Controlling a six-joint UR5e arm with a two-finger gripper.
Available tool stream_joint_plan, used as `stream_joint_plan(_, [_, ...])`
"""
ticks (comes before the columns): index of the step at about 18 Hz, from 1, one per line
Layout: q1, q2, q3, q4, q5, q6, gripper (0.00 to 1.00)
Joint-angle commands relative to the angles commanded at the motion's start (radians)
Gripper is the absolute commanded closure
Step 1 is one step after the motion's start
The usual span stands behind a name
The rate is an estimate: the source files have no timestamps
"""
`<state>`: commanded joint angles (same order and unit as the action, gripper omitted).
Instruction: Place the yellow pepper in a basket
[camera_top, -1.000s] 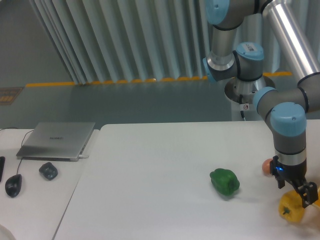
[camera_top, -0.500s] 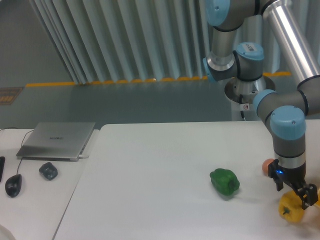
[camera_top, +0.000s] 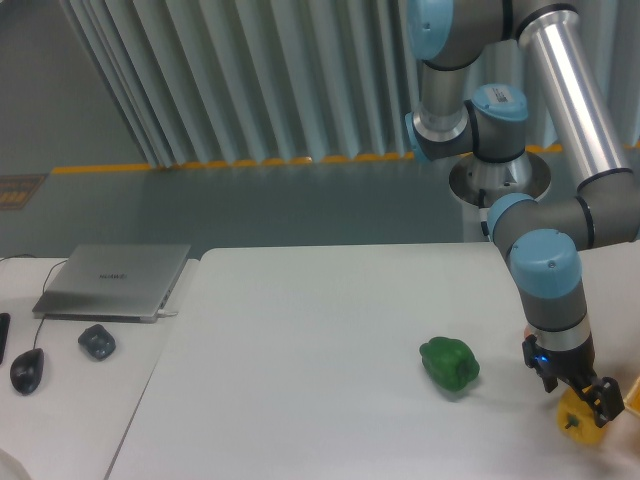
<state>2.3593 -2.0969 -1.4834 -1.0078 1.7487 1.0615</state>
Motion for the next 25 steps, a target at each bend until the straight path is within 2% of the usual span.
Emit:
stream_joint_plan(3, [0.0,0.0,-0.003,0.0,0.002,0.002,0.0])
stream_joint_plan(4, [0.0,0.0,-0.003,0.0,0.002,0.002,0.04])
stream_joint_plan(5, [0.0,0.0,-0.005,0.0,0.002,0.0,0.17])
stream_joint_plan(10, [0.0,0.003,0.005,-0.002,0.0,-0.006,0.38])
stream_joint_plan(14, [0.0,0.025,0.032,-0.021,-0.069,-0.011,0.39])
stream_joint_plan(18, [0.0,0.043,0.035,-0.041,-0.083,-0.011,0.4])
stream_joint_plan(25, [0.023,0.109,0.034,-0.118,-0.268,0.001,0.4])
